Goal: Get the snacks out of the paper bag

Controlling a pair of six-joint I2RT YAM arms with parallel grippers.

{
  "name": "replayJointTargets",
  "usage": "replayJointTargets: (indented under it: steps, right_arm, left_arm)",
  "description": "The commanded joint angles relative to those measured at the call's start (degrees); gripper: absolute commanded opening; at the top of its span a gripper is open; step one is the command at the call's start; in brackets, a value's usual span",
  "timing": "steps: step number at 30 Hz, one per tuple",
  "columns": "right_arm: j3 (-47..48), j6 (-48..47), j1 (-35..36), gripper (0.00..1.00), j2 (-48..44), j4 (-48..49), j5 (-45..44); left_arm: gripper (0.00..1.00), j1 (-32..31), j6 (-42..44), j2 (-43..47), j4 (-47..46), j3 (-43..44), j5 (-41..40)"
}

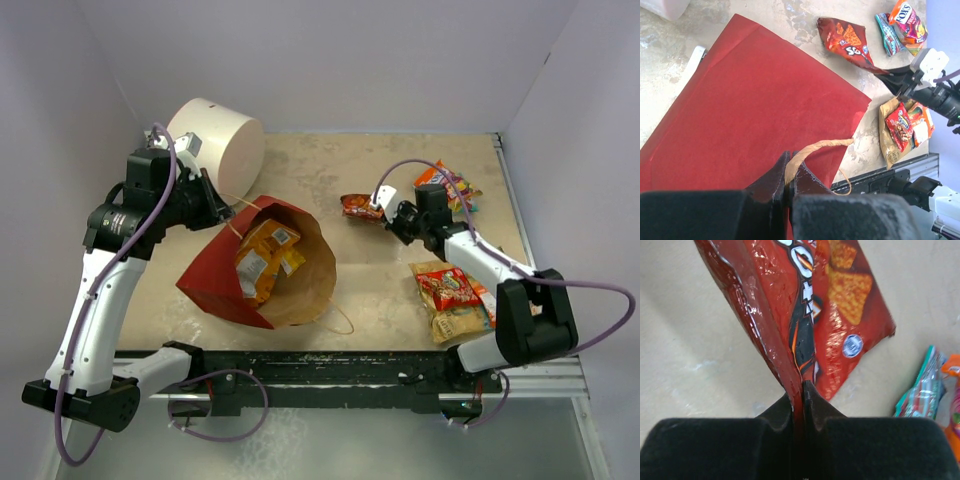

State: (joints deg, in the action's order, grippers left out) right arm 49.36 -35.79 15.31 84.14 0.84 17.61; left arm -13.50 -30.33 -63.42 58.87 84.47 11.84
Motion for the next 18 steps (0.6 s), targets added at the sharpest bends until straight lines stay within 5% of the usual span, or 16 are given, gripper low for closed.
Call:
replayJointTargets:
  steps: [1, 11, 18]
  right_arm:
    - [-3.15, 1.13, -0.02, 0.09, -5.59, -2.69, 2.04]
    - [-7.4, 23.14, 1.26, 0.46, -26.0, -4.91, 13.78]
    - [-9.0, 28.9, 14.45, 0.62, -34.15, -0.29, 14.94]
  left_arm:
    - [0.0, 0.49, 1.41, 0.62, -2.09, 1.01, 0.9]
    - [0.0, 0.49, 0.66, 1.88, -2.27, -0.43, 1.78]
    - [0.0, 0.49, 1.31, 4.7, -1.23, -2.13, 4.72]
